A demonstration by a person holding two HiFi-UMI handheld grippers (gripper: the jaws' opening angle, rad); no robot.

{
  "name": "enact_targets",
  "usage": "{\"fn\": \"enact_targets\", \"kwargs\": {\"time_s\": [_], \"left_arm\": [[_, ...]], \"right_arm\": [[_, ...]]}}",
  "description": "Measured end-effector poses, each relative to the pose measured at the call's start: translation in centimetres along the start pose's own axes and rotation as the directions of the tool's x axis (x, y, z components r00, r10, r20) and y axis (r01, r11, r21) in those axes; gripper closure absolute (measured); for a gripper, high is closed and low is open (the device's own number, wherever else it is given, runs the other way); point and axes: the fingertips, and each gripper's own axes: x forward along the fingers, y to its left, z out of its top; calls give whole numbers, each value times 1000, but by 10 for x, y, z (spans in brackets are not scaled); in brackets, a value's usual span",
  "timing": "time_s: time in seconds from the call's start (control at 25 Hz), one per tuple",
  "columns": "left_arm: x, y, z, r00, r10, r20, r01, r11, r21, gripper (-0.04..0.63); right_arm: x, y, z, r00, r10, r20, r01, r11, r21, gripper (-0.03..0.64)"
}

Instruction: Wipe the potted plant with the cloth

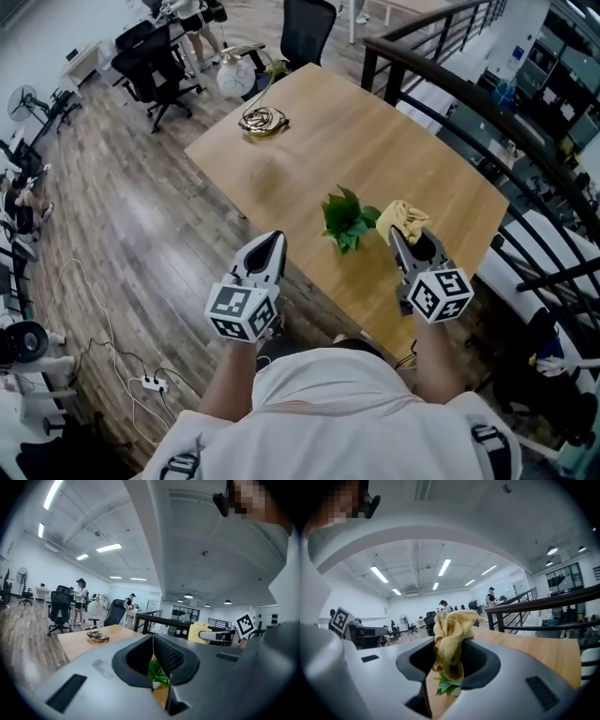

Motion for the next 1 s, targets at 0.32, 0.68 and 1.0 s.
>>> {"fn": "enact_targets", "kwargs": {"time_s": [0.32,0.68,1.0], "left_arm": [[99,42,1,957,-281,-67,282,959,-3,578],[167,69,-25,820,-544,-181,537,839,-88,578],[192,74,-115,710,-590,-384,557,805,-206,577]], "right_arm": [[20,-29,-6,955,-296,-4,296,954,45,429],[28,-1,-18,843,-535,-63,538,842,45,428],[21,-7,-56,784,-606,-137,620,776,114,428]]}}
